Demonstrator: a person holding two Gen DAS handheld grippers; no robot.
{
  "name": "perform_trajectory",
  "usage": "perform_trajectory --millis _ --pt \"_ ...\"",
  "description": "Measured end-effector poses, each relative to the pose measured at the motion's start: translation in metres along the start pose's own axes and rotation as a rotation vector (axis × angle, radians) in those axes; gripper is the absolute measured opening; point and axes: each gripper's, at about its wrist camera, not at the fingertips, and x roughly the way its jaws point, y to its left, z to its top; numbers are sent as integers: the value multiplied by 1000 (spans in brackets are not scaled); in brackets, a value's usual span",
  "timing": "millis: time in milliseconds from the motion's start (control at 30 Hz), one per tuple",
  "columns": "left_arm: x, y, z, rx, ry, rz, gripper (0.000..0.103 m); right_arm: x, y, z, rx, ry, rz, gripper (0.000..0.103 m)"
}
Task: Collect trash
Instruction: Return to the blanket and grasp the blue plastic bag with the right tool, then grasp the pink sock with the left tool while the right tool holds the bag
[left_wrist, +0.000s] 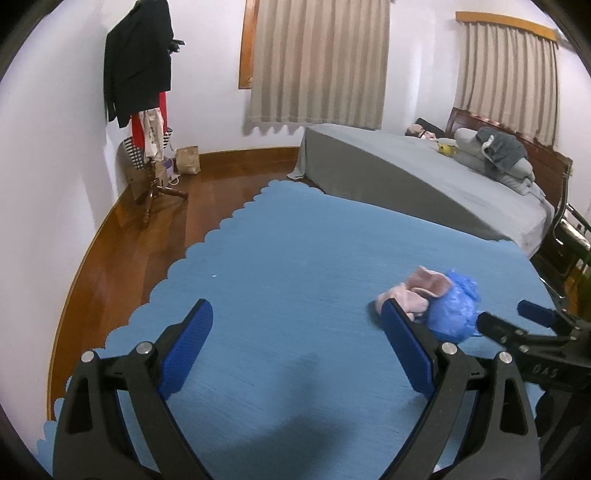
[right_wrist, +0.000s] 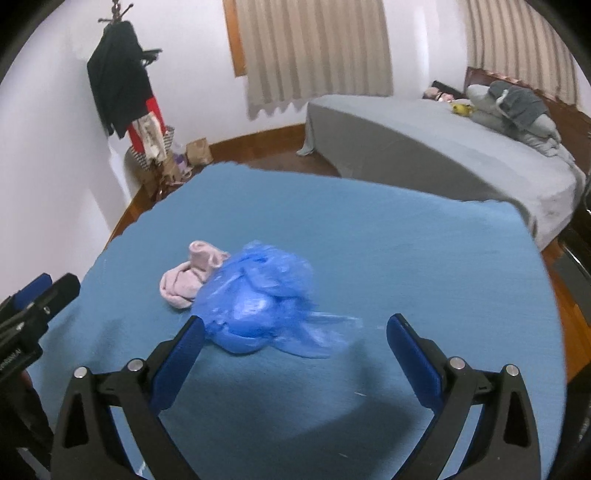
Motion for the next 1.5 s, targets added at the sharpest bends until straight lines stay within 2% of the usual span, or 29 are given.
perform_trajectory --millis 233,400,467,567,733,967,1200,1400,1500 --pt "8 -1 0 10 10 -3 90 22 13 7 -27 45 17 96" --pt "13 -3 0 13 17 -9 90 24 11 9 -18 59 80 76" --pt "14 -5 0 16 21 -13 90 27 15 9 -14 72 113 62" --pt "18 -7 1 24 26 -17 90 25 12 7 -15 74 138 53" --pt "23 -20 0 44 39 -35 90 13 -2 10 -3 59 156 43" --pt "37 -44 1 76 74 -89 90 -7 -34 17 27 18 113 41" --pt "62 -64 3 115 141 -130 88 -9 -58 12 60 25 80 41" --pt "79 -68 2 125 206 -165 75 -8 -62 8 70 26 78 41" --pt "87 -71 -1 130 247 -192 63 -9 -62 7 70 27 78 41"
